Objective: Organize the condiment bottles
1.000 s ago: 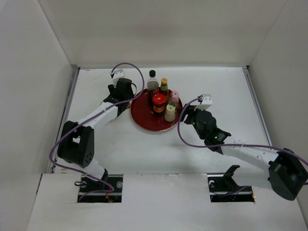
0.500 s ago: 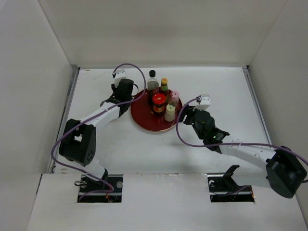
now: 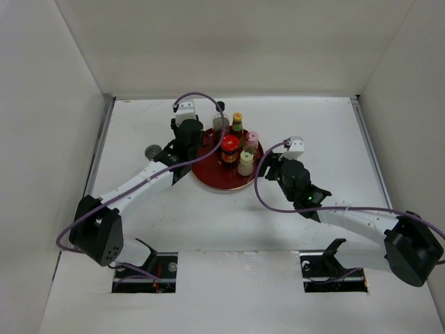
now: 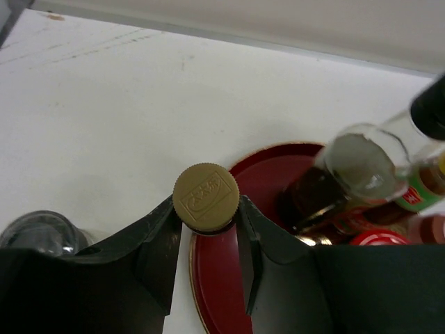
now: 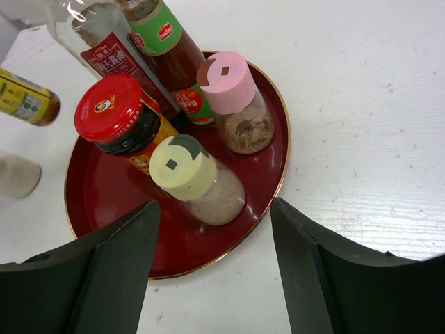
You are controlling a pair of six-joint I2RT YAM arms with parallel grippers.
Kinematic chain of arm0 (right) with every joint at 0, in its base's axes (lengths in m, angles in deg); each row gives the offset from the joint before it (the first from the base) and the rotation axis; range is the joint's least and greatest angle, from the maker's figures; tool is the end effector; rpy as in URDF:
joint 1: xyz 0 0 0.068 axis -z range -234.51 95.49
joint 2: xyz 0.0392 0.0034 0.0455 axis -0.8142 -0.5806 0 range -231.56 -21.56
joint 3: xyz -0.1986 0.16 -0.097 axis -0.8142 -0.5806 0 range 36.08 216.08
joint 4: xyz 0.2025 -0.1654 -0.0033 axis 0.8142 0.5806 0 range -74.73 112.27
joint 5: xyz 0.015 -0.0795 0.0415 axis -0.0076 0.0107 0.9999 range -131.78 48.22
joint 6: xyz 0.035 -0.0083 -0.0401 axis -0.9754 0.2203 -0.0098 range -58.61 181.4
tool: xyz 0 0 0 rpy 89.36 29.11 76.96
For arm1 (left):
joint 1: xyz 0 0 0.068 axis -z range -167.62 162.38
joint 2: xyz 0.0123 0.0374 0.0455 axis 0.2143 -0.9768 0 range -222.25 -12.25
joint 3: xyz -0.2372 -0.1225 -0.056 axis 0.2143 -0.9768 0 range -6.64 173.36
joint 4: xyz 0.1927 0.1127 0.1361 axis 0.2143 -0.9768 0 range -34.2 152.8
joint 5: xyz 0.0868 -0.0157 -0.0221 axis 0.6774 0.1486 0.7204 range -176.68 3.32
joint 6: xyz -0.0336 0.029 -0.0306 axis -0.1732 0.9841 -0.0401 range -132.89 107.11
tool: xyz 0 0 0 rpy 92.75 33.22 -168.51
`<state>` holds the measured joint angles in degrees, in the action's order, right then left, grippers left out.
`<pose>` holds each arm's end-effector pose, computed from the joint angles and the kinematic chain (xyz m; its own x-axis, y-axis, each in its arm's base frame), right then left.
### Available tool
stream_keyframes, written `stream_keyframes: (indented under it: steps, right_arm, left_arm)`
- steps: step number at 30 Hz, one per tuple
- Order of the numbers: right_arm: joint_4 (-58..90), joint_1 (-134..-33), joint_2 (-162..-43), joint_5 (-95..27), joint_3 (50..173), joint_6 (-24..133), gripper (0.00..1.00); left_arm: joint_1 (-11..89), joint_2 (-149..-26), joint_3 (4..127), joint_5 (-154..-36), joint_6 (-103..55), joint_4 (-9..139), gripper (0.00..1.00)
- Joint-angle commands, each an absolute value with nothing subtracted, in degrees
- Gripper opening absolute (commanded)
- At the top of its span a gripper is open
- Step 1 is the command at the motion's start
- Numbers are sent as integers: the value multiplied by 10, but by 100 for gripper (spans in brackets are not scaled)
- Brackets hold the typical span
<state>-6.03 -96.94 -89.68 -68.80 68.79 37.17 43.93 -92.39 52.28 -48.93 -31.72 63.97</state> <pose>0.2018 0.1625 0.2398 -0.2772 0.2417 -0.9299 -0.1777 0.9382 0.2969 0.2848 -0.1494 0.3059 -0.2519 -0.1448 -0.9569 -0.1665 0.9805 -0.1046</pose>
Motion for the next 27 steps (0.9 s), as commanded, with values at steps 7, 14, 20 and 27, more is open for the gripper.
stream_keyframes:
  steps: [7, 14, 20, 27]
  right_arm:
    - [-96, -968, -883, -686, 686, 370, 71]
    - [-96, -967, -885, -686, 686, 370, 71]
    - [-96, -967, -890, -686, 687, 371, 72]
    - [-96, -967, -893, -686, 688, 370, 72]
  left_arm:
    - [490, -978, 535, -483, -321, 719, 19]
    - [494, -1044, 542, -492, -327, 765, 20]
    - [492, -1065, 528, -494, -330, 787, 22]
    - [495, -1060, 484, -479, -336, 815, 53]
